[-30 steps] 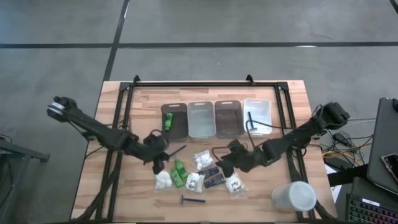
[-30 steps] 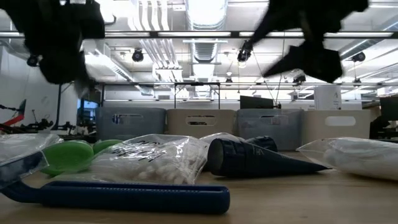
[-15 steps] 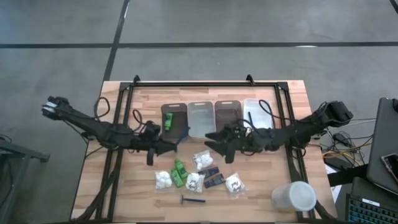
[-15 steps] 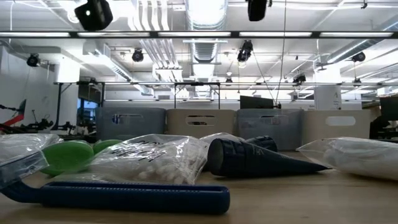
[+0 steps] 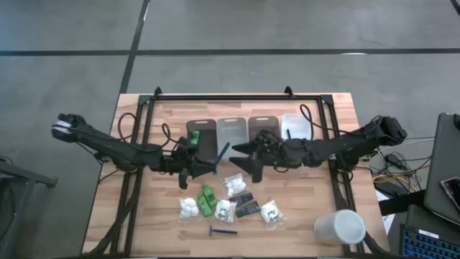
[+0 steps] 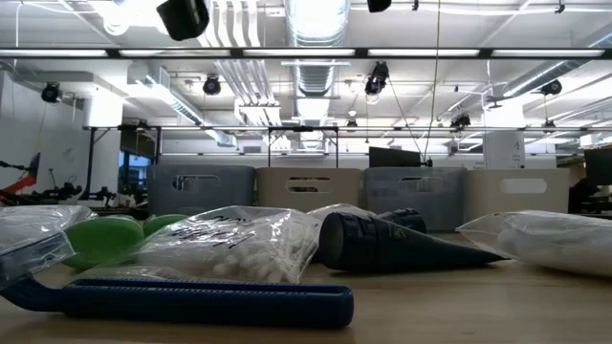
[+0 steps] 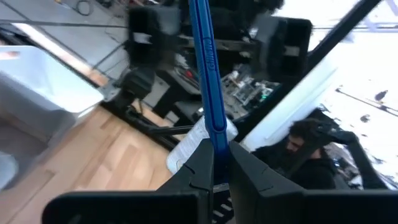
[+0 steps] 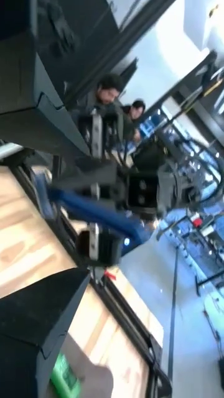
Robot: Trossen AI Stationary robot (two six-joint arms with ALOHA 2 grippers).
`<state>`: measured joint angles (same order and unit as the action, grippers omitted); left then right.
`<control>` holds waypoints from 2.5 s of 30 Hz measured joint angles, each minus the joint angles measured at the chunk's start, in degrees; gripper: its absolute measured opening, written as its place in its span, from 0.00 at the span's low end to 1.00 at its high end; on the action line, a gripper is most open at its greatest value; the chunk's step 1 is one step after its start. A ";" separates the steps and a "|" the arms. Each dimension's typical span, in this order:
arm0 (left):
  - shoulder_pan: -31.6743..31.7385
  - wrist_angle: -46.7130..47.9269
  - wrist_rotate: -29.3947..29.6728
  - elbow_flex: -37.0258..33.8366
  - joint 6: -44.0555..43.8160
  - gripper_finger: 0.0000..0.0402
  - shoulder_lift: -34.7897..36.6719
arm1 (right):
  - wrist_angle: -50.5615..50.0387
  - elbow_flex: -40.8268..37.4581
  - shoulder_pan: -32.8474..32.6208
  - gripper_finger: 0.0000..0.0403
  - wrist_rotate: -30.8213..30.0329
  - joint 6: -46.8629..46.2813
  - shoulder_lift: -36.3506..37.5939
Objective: Pick & Place Travel size toiletries
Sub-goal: Put the top razor into the white bin
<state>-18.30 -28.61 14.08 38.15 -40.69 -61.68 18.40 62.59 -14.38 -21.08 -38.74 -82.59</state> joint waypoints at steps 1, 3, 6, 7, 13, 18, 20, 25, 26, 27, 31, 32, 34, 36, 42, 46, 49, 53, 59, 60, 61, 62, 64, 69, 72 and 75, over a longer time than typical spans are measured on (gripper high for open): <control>0.08 0.00 -0.20 0.54 0.15 0.07 -0.69 | -1.39 0.58 0.28 0.76 -0.04 -0.01 0.00; 0.34 -0.19 -1.42 1.55 0.48 0.07 -2.25 | -3.49 1.75 0.72 0.76 0.03 0.02 -0.04; 0.83 -0.11 -3.42 3.26 1.14 0.07 -4.43 | -4.94 3.13 1.03 0.77 0.09 0.03 -0.04; 1.06 -0.12 -3.93 3.88 1.41 0.07 -5.08 | -4.96 3.37 1.06 0.78 0.11 0.02 -0.04; 1.92 -0.08 -4.65 6.58 3.61 0.07 -7.59 | -5.64 3.06 1.04 0.74 0.13 -0.30 -0.04; 2.49 -0.03 -4.81 6.71 3.69 0.07 -7.64 | -5.95 2.79 0.77 0.68 0.11 -0.75 -0.07; 2.58 -0.05 -4.80 6.71 3.69 0.07 -7.66 | -5.80 2.79 0.76 0.65 0.11 -0.73 -0.07; 2.58 -0.09 -4.80 6.71 3.76 0.07 -7.68 | -5.80 2.79 0.78 0.57 0.09 -0.86 -0.07; 2.56 -0.15 -4.77 6.71 3.81 0.07 -7.68 | -5.82 2.79 0.78 0.55 0.09 -0.86 -0.07; 2.58 -0.21 -4.73 6.71 3.82 0.07 -7.68 | -5.84 2.79 0.76 0.54 0.09 -0.86 -0.07; 2.64 -0.25 -4.42 6.69 4.01 0.07 -7.68 | -5.82 2.79 0.80 0.46 0.07 -0.88 -0.07; 2.67 -0.25 -4.17 6.69 4.19 0.07 -7.68 | -5.82 2.79 0.80 0.43 0.07 -0.88 -0.07; 2.84 -0.36 -4.04 6.68 4.44 0.07 -7.68 | -5.92 2.79 0.79 0.38 0.07 -0.88 -0.07; 3.01 -0.36 -3.99 6.67 4.46 0.07 -7.68 | -5.99 2.79 0.80 0.33 0.07 -0.88 -0.07; 3.31 -0.30 -3.70 6.67 5.16 0.07 -7.68 | -5.85 2.79 0.78 0.15 0.11 -0.43 -0.04; 3.34 0.23 -3.19 6.67 5.17 0.12 -7.68 | -5.87 2.75 0.78 0.07 0.22 -0.35 -0.02; 3.32 0.49 -1.48 6.67 4.57 0.19 -7.68 | -6.21 2.21 0.78 0.07 0.09 -0.03 0.02; 3.32 0.20 -1.06 6.67 4.43 0.29 -7.68 | -7.03 1.72 0.78 0.08 0.09 -0.55 0.02; 3.26 -0.16 -1.06 6.73 2.82 0.46 -7.59 | -12.68 1.61 0.87 0.10 -1.43 -1.63 -0.08; 3.26 0.32 -1.08 6.73 2.80 0.49 -7.55 | -13.75 1.61 0.87 0.10 -1.82 -2.21 0.10; 3.26 0.95 -1.08 6.73 2.80 0.52 -7.48 | -15.47 1.61 0.84 0.09 -1.95 -3.12 0.46; 3.26 1.81 -1.06 6.73 2.79 0.55 -7.32 | -17.48 1.61 0.82 0.09 -2.71 -4.12 0.81; 3.26 5.21 -1.04 6.73 2.29 0.59 -6.50 | -22.23 1.61 0.79 0.09 -4.40 -6.24 1.86; 3.26 20.43 -0.99 6.71 -1.68 0.62 -3.51 | -42.30 2.59 1.04 0.09 -11.76 -16.83 6.52; 3.26 28.52 -0.91 6.69 -4.28 0.62 -1.73 | -57.95 3.83 1.88 0.09 -13.86 -26.86 9.09; 3.26 33.24 -0.57 6.64 -4.61 0.61 -0.50 | -71.05 4.39 3.65 0.10 -13.92 -34.60 10.46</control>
<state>-15.05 4.63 13.50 44.80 -45.30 -62.18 -52.65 66.99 -10.74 -35.00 -73.34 -72.13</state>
